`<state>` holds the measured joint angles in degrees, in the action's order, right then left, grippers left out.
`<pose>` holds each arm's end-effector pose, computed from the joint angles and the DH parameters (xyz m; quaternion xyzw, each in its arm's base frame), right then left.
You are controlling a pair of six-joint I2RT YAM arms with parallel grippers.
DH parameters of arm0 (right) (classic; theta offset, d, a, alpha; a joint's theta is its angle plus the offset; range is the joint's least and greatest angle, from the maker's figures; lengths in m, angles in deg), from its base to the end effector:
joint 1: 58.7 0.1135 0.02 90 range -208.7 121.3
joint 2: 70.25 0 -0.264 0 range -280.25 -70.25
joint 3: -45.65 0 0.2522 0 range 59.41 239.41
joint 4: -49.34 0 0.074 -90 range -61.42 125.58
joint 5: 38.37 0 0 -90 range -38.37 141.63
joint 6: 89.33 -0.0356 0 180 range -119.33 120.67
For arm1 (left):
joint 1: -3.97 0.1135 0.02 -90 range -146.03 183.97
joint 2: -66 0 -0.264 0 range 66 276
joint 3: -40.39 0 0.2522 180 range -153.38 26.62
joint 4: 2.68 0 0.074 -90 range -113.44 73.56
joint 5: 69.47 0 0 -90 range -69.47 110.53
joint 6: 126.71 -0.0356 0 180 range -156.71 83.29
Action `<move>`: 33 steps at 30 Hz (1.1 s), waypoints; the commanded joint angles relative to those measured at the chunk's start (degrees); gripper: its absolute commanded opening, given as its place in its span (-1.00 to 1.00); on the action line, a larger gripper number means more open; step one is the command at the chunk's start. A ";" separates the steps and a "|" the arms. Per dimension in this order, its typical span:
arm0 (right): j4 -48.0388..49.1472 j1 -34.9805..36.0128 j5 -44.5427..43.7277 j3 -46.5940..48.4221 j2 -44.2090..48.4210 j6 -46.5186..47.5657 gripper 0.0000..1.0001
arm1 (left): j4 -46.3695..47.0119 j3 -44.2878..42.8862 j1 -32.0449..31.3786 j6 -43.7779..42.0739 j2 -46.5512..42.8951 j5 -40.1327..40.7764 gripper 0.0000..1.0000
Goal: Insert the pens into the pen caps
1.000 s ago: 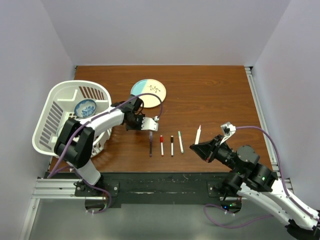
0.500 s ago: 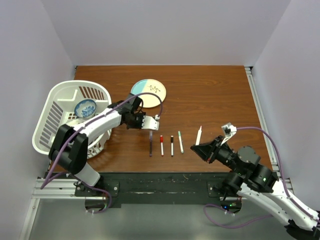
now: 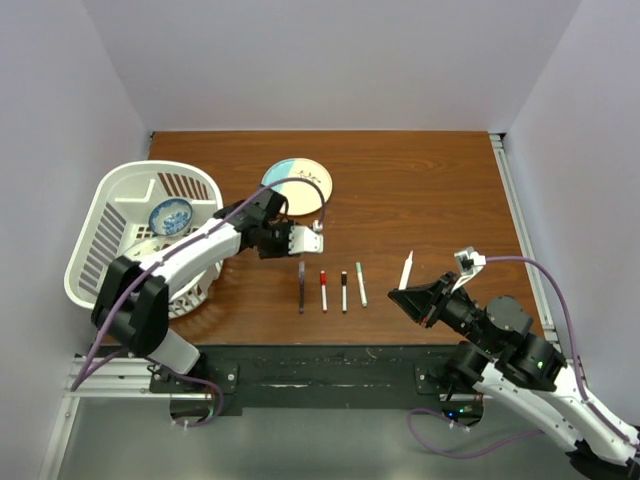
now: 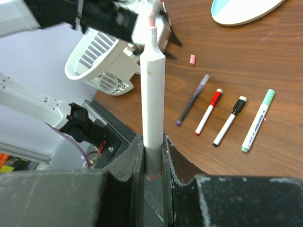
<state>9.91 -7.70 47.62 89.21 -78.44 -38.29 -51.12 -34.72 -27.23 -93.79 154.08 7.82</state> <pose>0.0482 0.0556 0.2893 -0.0530 0.7297 0.4634 0.4999 0.2602 -0.1667 0.2253 0.6903 0.6721 -0.0496 0.2632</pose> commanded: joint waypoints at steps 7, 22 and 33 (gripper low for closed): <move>-0.17 0.24 -1.79 1.57 1.33 0.03 -1.00 | 5.49 -16.45 -0.26 44.67 -6.15 11.30 1.00; -1.75 0.15 -2.23 2.10 3.53 -0.33 -1.00 | 13.76 -3.28 -0.18 97.94 -10.02 12.51 1.00; -5.35 0.15 -3.81 3.33 6.16 0.29 -1.00 | 10.85 -2.91 -1.14 102.77 -7.12 21.58 1.00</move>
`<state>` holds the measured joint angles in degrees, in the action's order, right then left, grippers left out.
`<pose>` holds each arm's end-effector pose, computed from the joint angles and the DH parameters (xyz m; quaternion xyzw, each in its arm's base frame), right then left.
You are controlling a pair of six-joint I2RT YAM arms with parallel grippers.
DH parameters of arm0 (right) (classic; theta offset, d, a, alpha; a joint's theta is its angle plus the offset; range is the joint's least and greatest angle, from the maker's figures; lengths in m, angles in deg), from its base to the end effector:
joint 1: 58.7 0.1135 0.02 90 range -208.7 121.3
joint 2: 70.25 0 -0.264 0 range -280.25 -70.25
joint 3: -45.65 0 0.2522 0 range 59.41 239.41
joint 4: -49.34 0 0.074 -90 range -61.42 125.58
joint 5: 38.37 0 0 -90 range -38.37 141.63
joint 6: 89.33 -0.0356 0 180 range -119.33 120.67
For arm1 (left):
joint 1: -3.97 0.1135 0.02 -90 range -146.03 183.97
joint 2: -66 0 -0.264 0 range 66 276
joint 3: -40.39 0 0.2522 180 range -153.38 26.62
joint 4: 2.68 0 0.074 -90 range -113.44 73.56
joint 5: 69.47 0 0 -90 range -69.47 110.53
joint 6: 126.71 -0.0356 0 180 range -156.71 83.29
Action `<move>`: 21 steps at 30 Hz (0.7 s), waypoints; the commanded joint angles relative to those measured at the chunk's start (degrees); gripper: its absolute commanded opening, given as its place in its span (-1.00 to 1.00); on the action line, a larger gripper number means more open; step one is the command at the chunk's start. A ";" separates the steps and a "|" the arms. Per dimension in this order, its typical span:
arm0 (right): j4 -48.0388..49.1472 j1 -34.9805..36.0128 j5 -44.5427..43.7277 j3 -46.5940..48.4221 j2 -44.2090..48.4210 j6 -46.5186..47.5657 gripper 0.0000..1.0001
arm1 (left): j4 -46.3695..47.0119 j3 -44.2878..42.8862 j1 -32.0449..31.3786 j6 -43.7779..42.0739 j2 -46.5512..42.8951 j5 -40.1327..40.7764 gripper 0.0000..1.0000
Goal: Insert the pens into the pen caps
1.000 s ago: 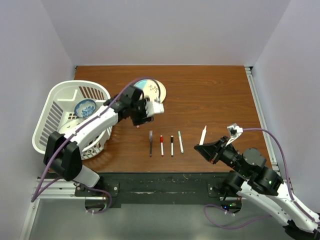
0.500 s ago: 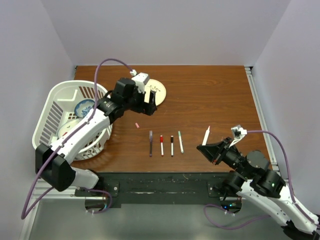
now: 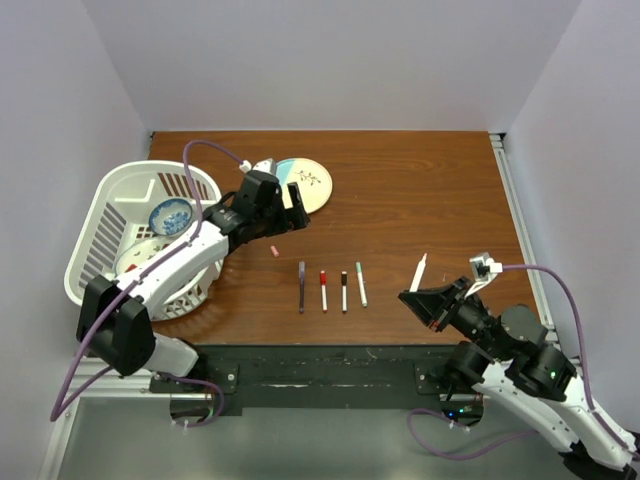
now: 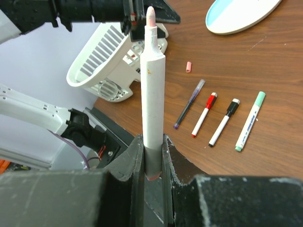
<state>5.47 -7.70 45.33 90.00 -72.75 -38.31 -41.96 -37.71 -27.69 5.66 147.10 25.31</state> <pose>0.0367 0.0391 0.2894 -0.0373 0.7184 0.4623 0.5184 0.2671 -0.1612 0.2875 -0.1021 0.9082 -0.2129 0.3457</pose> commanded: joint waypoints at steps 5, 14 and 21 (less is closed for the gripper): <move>-2.15 0.15 -2.13 2.90 1.27 0.22 -1.00 | 2.58 2.11 -0.77 3.86 -0.68 6.74 1.00; -4.43 0.15 -2.92 3.95 2.33 0.75 -1.00 | -10.16 -5.09 -0.77 10.80 9.42 10.43 0.93; -7.24 0.15 -4.06 5.27 2.33 1.36 -1.00 | -12.09 -8.61 -0.68 13.61 15.75 10.69 0.52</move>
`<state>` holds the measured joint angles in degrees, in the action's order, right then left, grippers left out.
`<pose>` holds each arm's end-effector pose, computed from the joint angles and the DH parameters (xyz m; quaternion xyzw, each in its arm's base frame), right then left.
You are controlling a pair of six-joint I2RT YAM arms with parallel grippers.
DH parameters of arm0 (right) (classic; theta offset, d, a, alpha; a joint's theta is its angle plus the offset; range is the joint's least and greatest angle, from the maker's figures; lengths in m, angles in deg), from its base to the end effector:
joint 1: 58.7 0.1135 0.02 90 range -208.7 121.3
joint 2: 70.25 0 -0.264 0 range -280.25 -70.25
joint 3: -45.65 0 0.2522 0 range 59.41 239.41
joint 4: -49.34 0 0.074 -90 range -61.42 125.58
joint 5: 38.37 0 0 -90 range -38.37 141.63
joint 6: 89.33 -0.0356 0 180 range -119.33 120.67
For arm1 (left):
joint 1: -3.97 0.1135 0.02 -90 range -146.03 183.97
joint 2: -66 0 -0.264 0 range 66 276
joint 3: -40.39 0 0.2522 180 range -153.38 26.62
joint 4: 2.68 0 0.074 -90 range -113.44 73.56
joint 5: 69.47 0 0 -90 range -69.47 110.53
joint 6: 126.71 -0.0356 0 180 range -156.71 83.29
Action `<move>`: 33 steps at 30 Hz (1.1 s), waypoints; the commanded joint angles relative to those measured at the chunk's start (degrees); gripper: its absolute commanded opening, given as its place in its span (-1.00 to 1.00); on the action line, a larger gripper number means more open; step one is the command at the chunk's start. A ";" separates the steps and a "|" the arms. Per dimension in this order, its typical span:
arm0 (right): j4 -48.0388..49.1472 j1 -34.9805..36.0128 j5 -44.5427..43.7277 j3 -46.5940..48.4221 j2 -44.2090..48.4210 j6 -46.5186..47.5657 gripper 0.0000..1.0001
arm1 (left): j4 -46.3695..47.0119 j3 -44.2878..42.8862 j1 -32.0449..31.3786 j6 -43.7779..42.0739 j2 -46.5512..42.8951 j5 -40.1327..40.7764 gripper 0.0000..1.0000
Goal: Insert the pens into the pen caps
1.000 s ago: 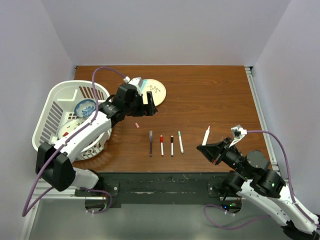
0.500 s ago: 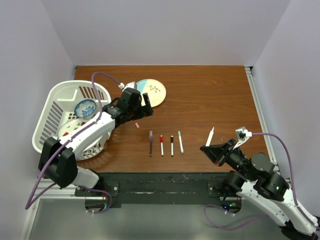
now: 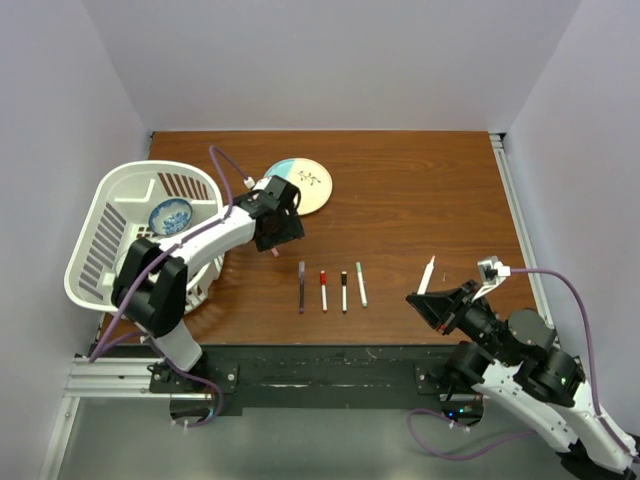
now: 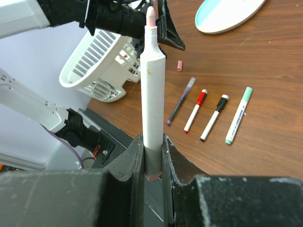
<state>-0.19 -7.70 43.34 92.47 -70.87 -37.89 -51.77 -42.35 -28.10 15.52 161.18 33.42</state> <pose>0.0289 0.0276 0.2920 -0.0293 0.7266 0.4448 0.5229 0.2940 -0.1748 0.2265 -0.1958 0.9435 -0.0833 0.2542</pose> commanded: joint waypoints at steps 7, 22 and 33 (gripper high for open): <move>-4.83 0.24 -3.04 4.29 1.77 1.30 -1.00 | -3.52 -5.03 1.22 6.92 5.98 5.40 0.48; -4.57 0.15 -2.43 4.03 1.77 1.13 -1.00 | -2.02 -3.89 4.12 7.19 11.08 4.61 0.31; -4.40 0.15 -2.60 3.68 1.77 1.12 -1.00 | -0.62 -2.22 4.65 6.75 13.72 3.46 0.20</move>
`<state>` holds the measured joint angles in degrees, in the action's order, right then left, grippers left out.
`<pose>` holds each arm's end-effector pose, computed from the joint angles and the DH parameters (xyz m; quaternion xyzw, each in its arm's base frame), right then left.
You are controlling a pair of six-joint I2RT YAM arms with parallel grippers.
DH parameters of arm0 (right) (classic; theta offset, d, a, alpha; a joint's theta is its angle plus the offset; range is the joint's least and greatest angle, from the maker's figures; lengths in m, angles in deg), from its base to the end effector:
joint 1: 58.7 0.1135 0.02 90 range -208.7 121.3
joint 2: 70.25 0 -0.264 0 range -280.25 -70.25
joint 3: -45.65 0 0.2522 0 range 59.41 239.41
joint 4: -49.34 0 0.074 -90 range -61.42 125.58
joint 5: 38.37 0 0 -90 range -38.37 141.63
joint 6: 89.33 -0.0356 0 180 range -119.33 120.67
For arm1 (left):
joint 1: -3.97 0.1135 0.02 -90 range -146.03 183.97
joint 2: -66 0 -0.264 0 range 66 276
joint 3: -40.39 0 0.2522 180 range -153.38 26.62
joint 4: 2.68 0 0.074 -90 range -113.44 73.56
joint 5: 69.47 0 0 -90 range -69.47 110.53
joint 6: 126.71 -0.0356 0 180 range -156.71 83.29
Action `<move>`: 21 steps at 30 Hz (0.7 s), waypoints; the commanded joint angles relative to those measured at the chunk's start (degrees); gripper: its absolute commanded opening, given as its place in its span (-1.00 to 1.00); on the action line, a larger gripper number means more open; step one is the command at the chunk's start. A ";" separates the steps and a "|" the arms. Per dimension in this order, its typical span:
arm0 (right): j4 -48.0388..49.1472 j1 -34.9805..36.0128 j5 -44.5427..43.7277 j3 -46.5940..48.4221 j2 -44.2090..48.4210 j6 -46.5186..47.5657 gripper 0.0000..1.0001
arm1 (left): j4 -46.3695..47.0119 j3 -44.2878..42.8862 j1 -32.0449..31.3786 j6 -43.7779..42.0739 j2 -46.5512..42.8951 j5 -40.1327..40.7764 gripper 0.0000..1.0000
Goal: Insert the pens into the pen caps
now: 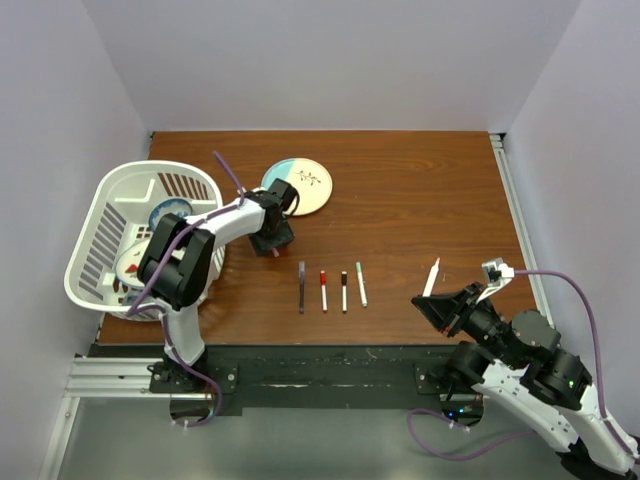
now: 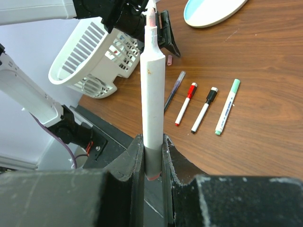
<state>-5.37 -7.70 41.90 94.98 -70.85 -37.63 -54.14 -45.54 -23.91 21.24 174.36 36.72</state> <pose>0.0241 0.0202 0.2945 -0.0255 0.7421 0.4238 0.5187 0.3284 -0.1625 0.1639 -0.2733 0.9416 0.0076 0.1965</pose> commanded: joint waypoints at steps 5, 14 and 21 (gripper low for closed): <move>0.78 0.15 -1.16 1.08 1.74 0.69 -1.00 | 1.66 1.41 0.46 0.93 0.89 0.25 -0.16; 5.95 0.15 1.99 -1.73 -0.97 -0.19 -1.00 | 6.92 5.80 0.37 -3.72 -4.20 -5.19 -1.00; 18.70 0.15 9.55 -3.76 -13.88 0.77 -1.00 | 25.72 13.62 -0.51 -15.32 -19.83 -23.18 -1.00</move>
<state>2.65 -7.70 46.36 91.81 -78.28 -37.70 -41.98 -34.67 -23.67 12.70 164.81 25.88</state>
